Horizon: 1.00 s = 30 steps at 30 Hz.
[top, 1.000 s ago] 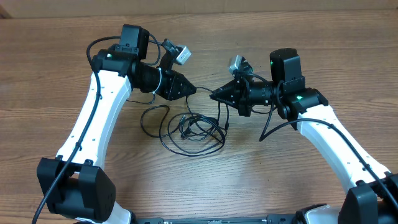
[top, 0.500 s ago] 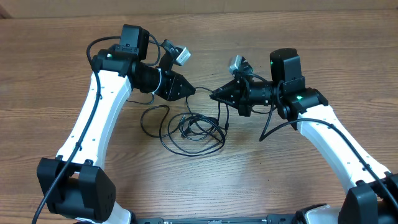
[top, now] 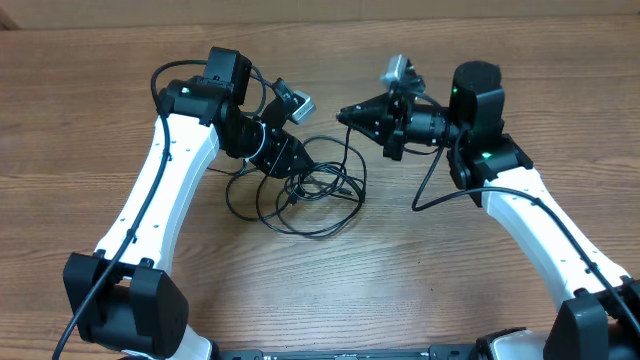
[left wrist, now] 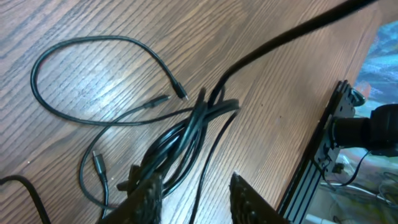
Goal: Untangle cables
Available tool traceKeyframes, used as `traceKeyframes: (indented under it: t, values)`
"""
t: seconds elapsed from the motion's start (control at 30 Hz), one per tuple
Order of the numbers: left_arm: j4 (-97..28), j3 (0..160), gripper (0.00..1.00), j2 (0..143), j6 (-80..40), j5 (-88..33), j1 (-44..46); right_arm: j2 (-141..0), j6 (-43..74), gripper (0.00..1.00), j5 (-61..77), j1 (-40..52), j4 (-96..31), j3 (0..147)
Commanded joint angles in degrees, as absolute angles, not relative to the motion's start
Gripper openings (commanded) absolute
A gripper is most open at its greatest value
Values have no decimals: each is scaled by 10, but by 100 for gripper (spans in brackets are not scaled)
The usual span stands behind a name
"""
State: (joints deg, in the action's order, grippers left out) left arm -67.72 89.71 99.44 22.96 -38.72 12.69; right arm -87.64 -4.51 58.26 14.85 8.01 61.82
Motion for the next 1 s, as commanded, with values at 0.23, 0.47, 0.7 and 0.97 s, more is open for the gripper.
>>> traceKeyframes:
  t: [0.23,0.47,0.7,0.97]
  values:
    - [-668,905,43,991,244,-364,129,-872,121,4,634,141,215,627]
    - [-658,905,59,1005,244,-365,129,-872,139,4,672,141,255,627]
    - [-688,905,52,1053,245,-425,151,-872,139,4,671,141,270,627]
    - [-692,905,15,1087,272,-466,202,-872,139,4,672,141,269,627]
